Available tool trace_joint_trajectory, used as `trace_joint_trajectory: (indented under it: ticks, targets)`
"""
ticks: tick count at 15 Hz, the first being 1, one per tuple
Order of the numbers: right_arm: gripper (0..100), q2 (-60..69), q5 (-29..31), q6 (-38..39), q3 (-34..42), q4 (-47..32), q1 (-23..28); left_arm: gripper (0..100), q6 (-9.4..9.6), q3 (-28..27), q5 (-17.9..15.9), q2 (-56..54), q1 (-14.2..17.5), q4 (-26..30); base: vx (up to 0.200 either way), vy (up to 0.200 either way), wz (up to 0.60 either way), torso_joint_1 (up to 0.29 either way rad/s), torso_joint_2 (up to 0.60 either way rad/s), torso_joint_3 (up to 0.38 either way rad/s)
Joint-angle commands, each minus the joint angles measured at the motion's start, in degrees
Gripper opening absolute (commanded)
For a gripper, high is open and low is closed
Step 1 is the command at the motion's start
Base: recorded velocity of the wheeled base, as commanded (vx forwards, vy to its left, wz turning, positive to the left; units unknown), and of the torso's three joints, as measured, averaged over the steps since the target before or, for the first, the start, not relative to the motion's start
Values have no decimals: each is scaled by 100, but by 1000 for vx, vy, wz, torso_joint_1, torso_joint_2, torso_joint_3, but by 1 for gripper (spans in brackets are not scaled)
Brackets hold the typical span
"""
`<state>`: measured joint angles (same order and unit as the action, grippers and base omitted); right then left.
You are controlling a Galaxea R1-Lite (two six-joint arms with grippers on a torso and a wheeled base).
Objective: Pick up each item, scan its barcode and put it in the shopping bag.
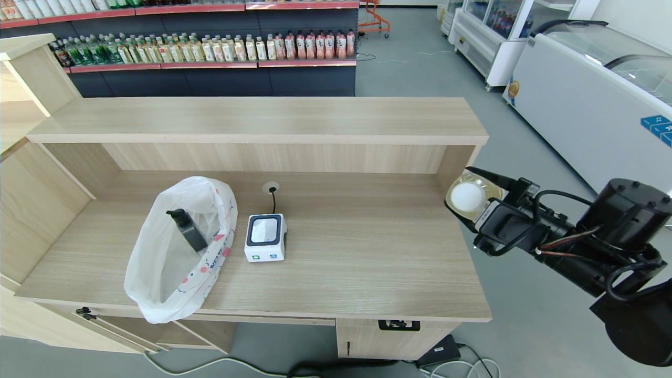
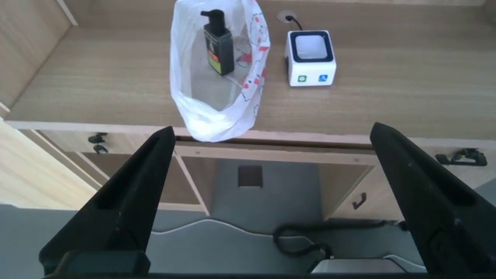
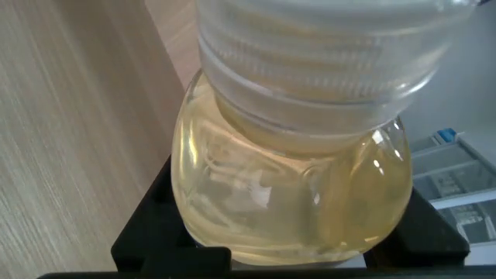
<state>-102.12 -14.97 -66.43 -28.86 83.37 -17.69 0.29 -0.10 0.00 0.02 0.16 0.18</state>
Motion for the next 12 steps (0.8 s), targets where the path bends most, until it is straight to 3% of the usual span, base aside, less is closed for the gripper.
trace_joint_trajectory:
  ticks: [1, 12]
  targets:
    - [0, -71, -6, -2, -6, 4, -24, 100, 6, 1, 0, -2, 2, -1, 0, 0, 0, 0, 0, 0]
    - [0, -273, -41, 51, -498, -31, -200, 100, 6, 1, 0, -2, 2, -1, 0, 200, 0, 2, 5, 3]
